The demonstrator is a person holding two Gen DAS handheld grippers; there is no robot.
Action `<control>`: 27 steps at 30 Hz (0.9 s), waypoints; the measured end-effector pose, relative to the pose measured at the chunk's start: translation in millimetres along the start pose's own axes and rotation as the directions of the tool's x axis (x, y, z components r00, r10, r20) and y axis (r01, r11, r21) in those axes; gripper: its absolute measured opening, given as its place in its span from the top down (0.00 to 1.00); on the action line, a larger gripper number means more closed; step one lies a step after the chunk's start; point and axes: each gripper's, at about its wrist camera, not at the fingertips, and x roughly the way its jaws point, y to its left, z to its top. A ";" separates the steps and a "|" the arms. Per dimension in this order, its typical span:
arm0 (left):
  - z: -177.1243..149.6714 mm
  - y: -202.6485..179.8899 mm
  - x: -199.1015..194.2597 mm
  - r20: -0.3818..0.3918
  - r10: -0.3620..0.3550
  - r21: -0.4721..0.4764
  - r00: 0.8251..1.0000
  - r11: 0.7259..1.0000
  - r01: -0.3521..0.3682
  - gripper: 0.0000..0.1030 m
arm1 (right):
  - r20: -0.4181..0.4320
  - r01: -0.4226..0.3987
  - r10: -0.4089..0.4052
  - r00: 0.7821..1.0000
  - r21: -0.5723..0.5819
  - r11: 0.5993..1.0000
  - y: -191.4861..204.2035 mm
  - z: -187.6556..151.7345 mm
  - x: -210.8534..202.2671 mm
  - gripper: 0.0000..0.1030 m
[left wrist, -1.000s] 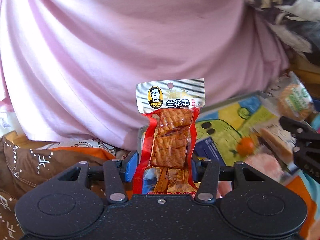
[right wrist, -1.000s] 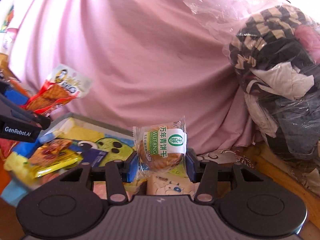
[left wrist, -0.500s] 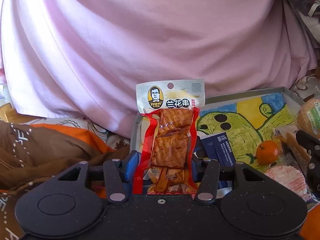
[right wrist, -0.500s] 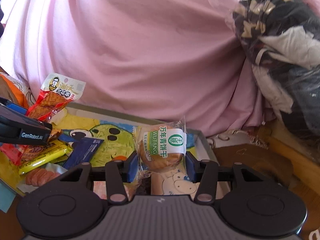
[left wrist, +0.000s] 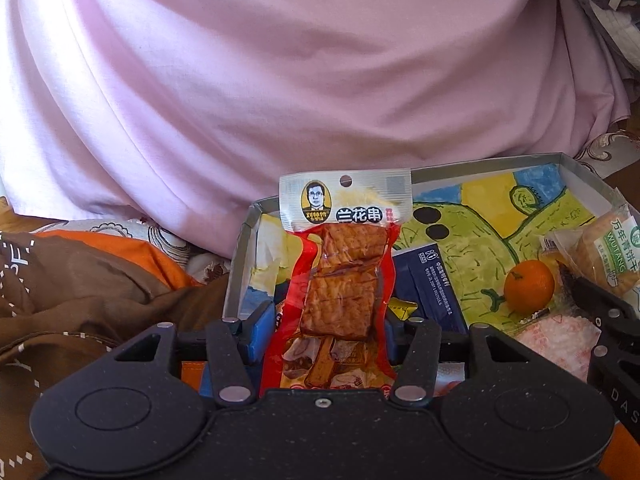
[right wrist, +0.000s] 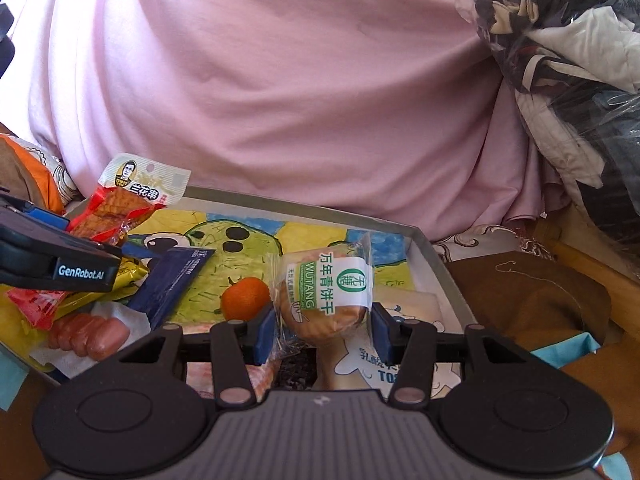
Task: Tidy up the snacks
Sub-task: 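Lower the strip packet and biscuit into the tray and open both tools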
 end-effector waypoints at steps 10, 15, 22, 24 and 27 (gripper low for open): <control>-1.2 0.4 1.8 0.004 -0.005 -0.008 1.000 1.000 0.005 0.46 | -0.002 -0.005 0.005 1.000 0.008 1.000 -1.4 -1.6 1.1 0.46; -0.3 0.2 2.6 0.001 -0.005 -0.015 1.000 1.000 0.005 0.40 | -0.003 -0.001 0.001 1.000 0.014 1.000 -2.7 -0.9 2.2 0.40; 0.3 -0.4 1.2 0.003 0.004 -0.025 1.000 1.000 -0.003 0.27 | 0.005 0.000 0.000 1.000 0.030 1.000 -6.7 0.5 -1.1 0.22; 0.2 0.7 -0.6 0.010 -0.001 -0.042 1.000 0.999 0.002 0.22 | 0.008 -0.002 0.002 1.000 0.037 0.999 -8.6 1.7 -2.4 0.19; 0.6 1.5 -3.6 0.016 0.001 -0.064 1.000 0.998 0.000 0.19 | 0.016 -0.004 0.003 1.000 0.040 0.999 -10.4 3.2 -5.4 0.15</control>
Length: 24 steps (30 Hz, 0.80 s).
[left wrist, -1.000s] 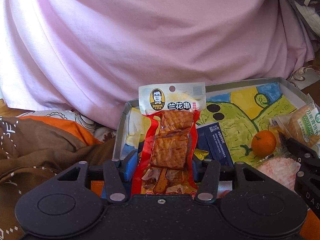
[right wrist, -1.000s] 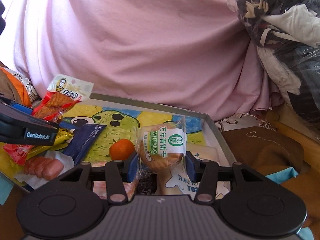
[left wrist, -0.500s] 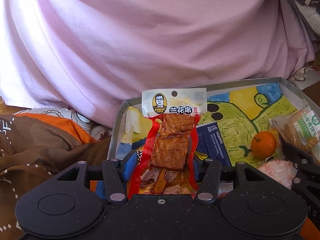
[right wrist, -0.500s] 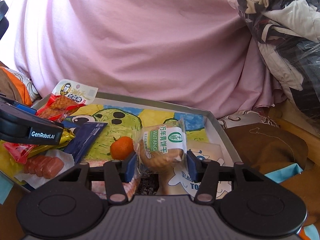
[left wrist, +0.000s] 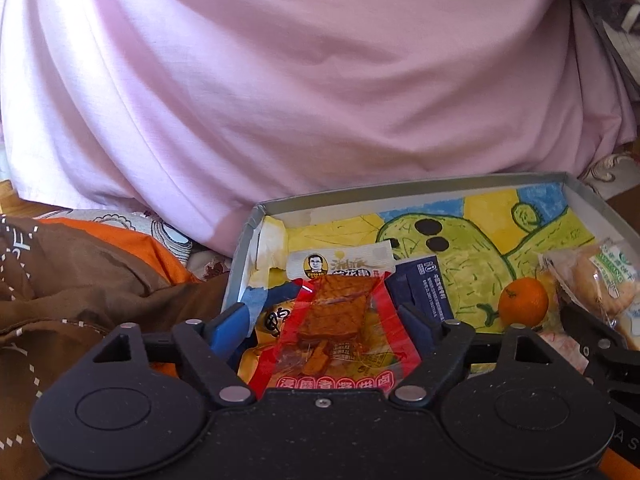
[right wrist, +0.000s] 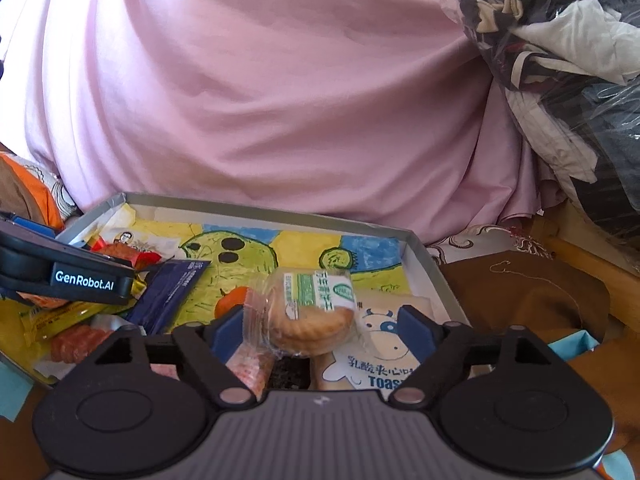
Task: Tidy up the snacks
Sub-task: 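Lower the strip packet and biscuit into the tray and open both tools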
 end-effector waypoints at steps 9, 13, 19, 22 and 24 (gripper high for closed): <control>7.0 6.0 -15.1 0.041 0.013 -0.062 0.999 0.998 -0.010 0.07 | 0.021 0.004 -0.005 1.000 0.022 1.000 -6.6 10.1 -12.1 0.03; 9.3 9.3 -22.5 0.044 0.017 -0.086 0.999 0.996 -0.014 0.05 | 0.029 -0.003 0.002 1.000 0.030 1.000 -8.5 16.1 -19.3 0.01; 14.3 15.2 -37.0 0.059 0.013 -0.126 0.998 0.992 -0.006 0.03 | 0.050 -0.016 0.015 0.999 0.032 0.999 -8.5 24.0 -33.1 0.00; 16.8 16.6 -44.3 0.064 0.011 -0.129 0.998 0.992 -0.003 0.03 | 0.055 -0.020 0.018 0.998 0.028 0.999 -8.0 27.9 -38.7 0.00; 18.3 17.4 -49.5 0.066 0.007 -0.132 0.998 0.991 0.002 0.03 | 0.059 -0.023 0.021 0.998 0.028 0.999 -8.1 30.6 -42.7 0.00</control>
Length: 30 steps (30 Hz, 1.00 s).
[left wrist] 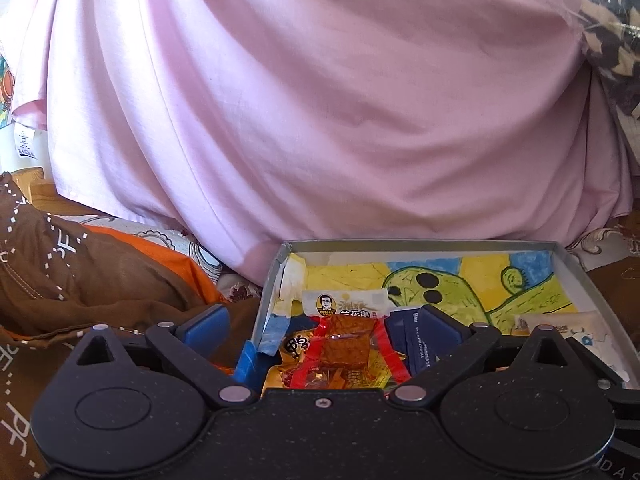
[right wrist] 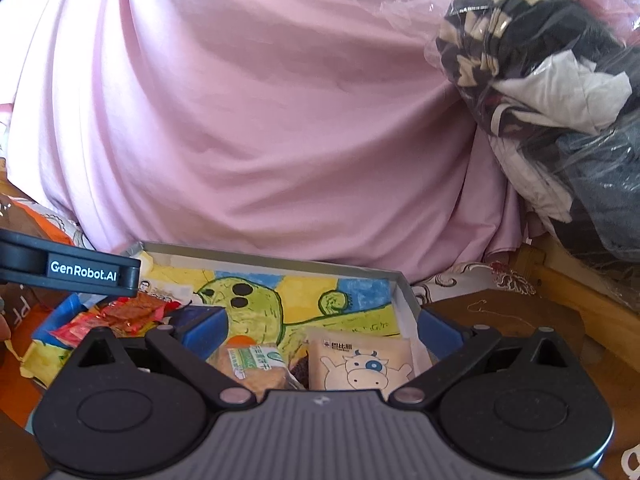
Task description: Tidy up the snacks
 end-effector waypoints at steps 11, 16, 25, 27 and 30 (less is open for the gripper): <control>2.6 12.0 -23.8 -0.001 -0.016 -0.038 1.000 0.999 0.016 0.01 | 0.007 -0.022 0.021 1.000 0.032 0.999 -0.3 11.2 -25.0 0.00; 1.2 17.5 -35.3 -0.016 -0.016 -0.059 1.000 0.998 0.015 0.01 | 0.010 -0.036 0.035 0.999 0.048 0.998 3.1 13.0 -37.1 0.00; -8.4 29.7 -50.9 -0.054 -0.012 -0.051 0.998 0.999 0.009 0.01 | 0.034 -0.031 0.028 0.999 0.085 0.996 8.4 9.7 -63.6 0.00; -11.7 33.3 -55.2 -0.067 -0.004 -0.047 0.998 0.999 0.001 0.01 | 0.031 -0.031 0.027 0.999 0.105 0.994 8.3 6.9 -68.8 0.00; -18.9 40.5 -62.8 -0.089 0.008 -0.052 0.996 0.999 -0.012 0.01 | 0.029 -0.037 0.034 0.999 0.119 0.992 9.4 1.3 -78.4 0.00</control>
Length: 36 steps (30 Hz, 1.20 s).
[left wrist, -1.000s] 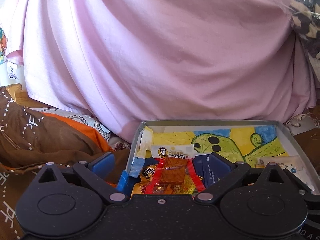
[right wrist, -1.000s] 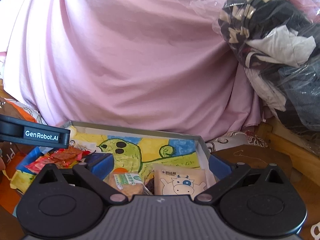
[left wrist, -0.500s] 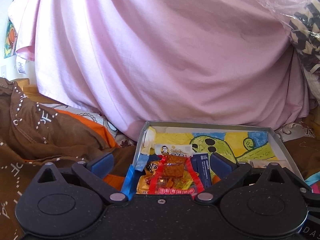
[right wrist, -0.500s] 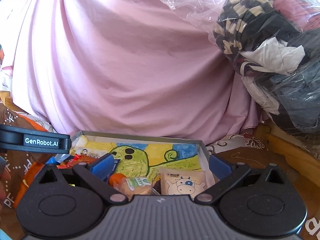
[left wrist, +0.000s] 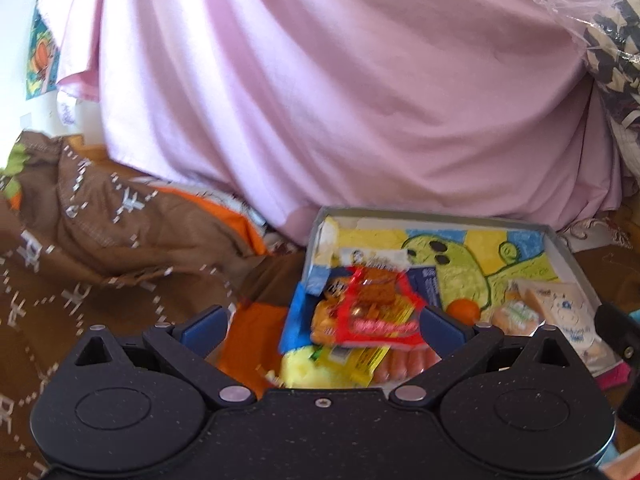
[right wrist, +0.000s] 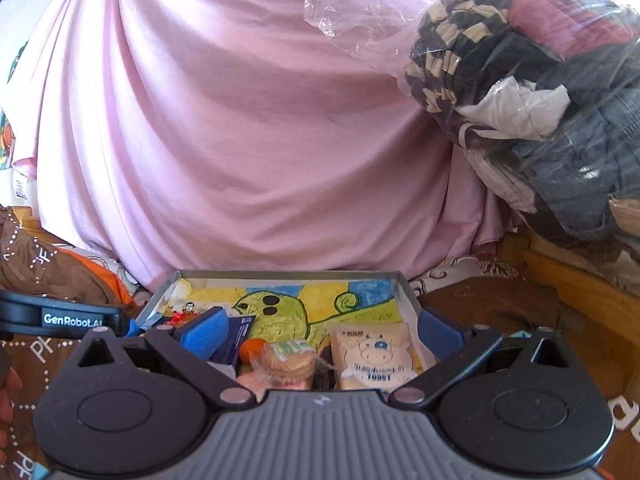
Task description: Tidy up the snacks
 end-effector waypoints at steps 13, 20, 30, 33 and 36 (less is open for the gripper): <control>-35.0 28.7 -38.8 -0.038 0.001 0.017 0.999 1.000 -0.001 0.01 | 0.006 -0.092 0.092 0.996 0.002 0.996 8.2 -17.6 -42.2 0.00; -54.7 34.0 -59.9 -0.047 0.001 0.029 0.999 1.000 0.001 0.01 | -0.018 -0.106 0.107 0.994 0.029 0.994 0.7 -30.4 -63.1 0.00; -74.9 34.4 -79.9 -0.058 -0.013 0.049 0.998 0.999 0.016 0.01 | -0.008 -0.112 0.113 0.994 0.060 0.992 -6.1 -42.9 -83.8 0.00; -77.4 33.1 -84.1 -0.042 -0.016 0.075 0.999 0.997 0.019 0.01 | -0.008 -0.119 0.120 0.993 0.060 0.991 -6.8 -45.9 -88.3 0.00; -79.8 33.4 -87.6 -0.035 -0.022 0.090 0.999 0.996 0.025 0.01 | -0.013 -0.123 0.124 0.992 0.058 0.991 -7.5 -49.4 -90.6 0.00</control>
